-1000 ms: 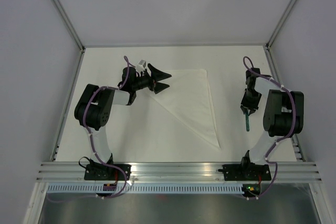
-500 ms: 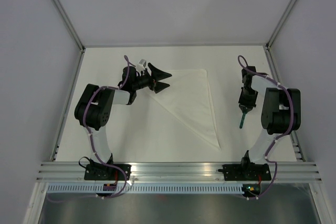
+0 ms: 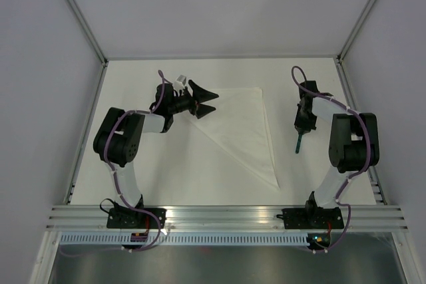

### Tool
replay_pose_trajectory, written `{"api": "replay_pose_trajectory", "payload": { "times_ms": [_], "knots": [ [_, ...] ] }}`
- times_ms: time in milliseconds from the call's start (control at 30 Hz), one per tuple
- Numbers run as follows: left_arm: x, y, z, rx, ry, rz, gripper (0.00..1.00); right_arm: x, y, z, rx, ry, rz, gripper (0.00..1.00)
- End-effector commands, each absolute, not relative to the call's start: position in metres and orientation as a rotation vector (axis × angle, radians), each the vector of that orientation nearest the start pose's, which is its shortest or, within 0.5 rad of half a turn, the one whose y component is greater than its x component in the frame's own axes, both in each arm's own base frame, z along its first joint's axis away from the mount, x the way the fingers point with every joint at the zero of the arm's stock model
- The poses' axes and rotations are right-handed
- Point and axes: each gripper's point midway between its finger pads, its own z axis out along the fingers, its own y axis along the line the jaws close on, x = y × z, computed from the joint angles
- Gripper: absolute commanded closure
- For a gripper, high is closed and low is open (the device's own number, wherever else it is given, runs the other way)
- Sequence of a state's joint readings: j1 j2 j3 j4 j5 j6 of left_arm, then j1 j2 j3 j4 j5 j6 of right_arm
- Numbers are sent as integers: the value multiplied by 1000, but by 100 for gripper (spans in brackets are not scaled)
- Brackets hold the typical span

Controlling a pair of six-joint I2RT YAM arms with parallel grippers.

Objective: Fold the napkin, place the utensils inside, and roll it up
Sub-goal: Pick up the knife at the center of the board, then place the knife on the napkin.

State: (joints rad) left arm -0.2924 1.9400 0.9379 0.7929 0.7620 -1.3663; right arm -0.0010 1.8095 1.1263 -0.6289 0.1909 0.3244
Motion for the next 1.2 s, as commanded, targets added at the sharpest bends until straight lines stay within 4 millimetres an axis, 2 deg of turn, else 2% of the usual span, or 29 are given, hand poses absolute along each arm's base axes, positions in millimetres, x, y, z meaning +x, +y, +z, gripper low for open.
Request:
{"api": "replay_pose_trajectory", "payload": {
  "times_ms": [0,333,433,533,700,800,833,900,933,1000,1033,1100,1133,1167],
  "knots": [
    [403,-279,184,-355,2011,-1738,18,353,7,-7,439,2767,-98,100],
    [413,-272,213,-353,1998,-1634,18,384,22,33,334,2658,-87,100],
    [420,-270,232,-355,1985,-1607,18,400,34,51,275,2623,-84,100],
    [426,-268,254,-344,1952,-1591,18,408,37,64,249,2592,-87,100],
    [432,-263,274,-351,1948,-1539,18,412,34,80,230,2557,-101,99],
    [435,-259,293,-342,1927,-1518,18,415,46,97,174,2531,-67,99],
    [436,-259,303,-332,1912,-1514,17,419,56,105,137,2515,-48,100],
    [438,-252,307,-348,1930,-1469,17,418,68,111,77,2521,-40,99],
    [438,-250,320,-339,1911,-1456,17,423,86,122,23,2500,-21,100],
    [439,-241,323,-363,1919,-1409,17,421,106,120,-65,2531,-27,100],
    [437,-237,335,-359,1903,-1398,16,423,128,131,-130,2508,-6,100],
    [441,-223,340,-379,1889,-1346,16,421,151,125,-226,2532,23,100],
    [439,-217,337,-406,1909,-1325,16,421,171,132,-283,2510,49,100],
    [440,-206,342,-423,1897,-1304,16,421,181,126,-320,2520,54,99]
  ]
}}
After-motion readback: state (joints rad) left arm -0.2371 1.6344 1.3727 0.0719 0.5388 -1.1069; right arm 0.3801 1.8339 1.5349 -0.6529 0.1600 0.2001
